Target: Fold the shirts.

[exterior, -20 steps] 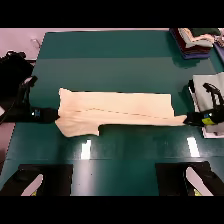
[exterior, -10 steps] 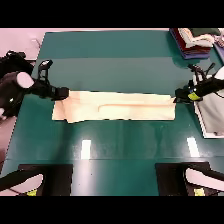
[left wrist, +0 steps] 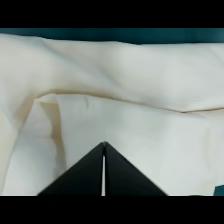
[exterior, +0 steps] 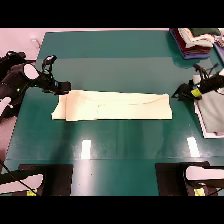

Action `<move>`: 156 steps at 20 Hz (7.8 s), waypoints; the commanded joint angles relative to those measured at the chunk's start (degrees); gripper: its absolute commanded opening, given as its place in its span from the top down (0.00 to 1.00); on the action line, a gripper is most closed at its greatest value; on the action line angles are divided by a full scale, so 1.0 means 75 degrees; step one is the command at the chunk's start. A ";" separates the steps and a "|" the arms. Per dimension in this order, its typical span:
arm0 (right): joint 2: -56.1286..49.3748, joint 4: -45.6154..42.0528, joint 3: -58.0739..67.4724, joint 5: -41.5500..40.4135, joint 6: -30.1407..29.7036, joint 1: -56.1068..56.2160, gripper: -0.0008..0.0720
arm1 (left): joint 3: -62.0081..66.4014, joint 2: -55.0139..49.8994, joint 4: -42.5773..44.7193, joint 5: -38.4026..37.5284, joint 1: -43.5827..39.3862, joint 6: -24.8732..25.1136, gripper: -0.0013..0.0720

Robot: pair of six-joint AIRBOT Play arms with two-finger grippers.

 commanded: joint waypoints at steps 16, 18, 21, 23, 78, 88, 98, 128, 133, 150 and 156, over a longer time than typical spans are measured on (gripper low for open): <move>-0.0399 0.2573 -0.0122 -0.0152 -0.1454 0.0507 0.96 | 0.1309 -0.2224 -0.2101 0.1661 -0.2696 0.0064 0.95; 0.0198 0.2573 0.0545 -0.0055 -0.0994 0.0822 0.96 | 0.1751 -0.2693 -0.2276 0.1655 -0.2780 0.0061 0.95; 0.0764 0.2573 0.1545 -0.0070 -0.0361 0.1475 0.96 | 0.2020 -0.3174 -0.2422 0.1667 -0.2836 0.0061 0.95; 0.0871 0.2570 0.2197 -0.0029 -0.0137 0.1982 0.96 | 0.2025 -0.3395 -0.2530 0.1661 -0.2833 0.0064 0.95; -0.4036 0.3870 0.4182 -0.3596 0.0309 0.6111 0.96 | 0.5310 -0.1061 -0.0871 -0.1390 -0.0341 0.0536 0.95; -0.1247 0.0070 0.4476 -0.1562 0.1177 0.1789 0.96 | 0.5310 -0.1061 -0.0839 -0.1370 -0.1230 0.0731 0.95; -0.0632 0.0175 0.4485 -0.1786 0.1177 -0.2445 0.96 | 0.5310 -0.1061 -0.0845 -0.1480 -0.1233 0.0659 0.95; 0.4051 -0.2124 -0.0309 -0.1236 0.0766 -0.3538 0.96 | 0.5301 -0.1061 -0.0842 -0.1664 -0.1233 0.0740 0.95; 0.4476 -0.2113 -0.1416 -0.1055 0.0772 -0.5039 0.14 | 0.5301 -0.1061 -0.0848 -0.1673 -0.1233 0.0734 0.95; 0.4115 0.1067 -0.0274 -0.1107 0.1081 0.1763 0.29 | 0.5304 -0.1061 -0.0787 -0.1201 -0.1230 0.0729 0.95; 0.3456 0.0090 -0.0274 -0.1099 0.1078 0.4316 0.96 | 0.5304 -0.1061 -0.0790 -0.0624 -0.1230 0.0729 0.94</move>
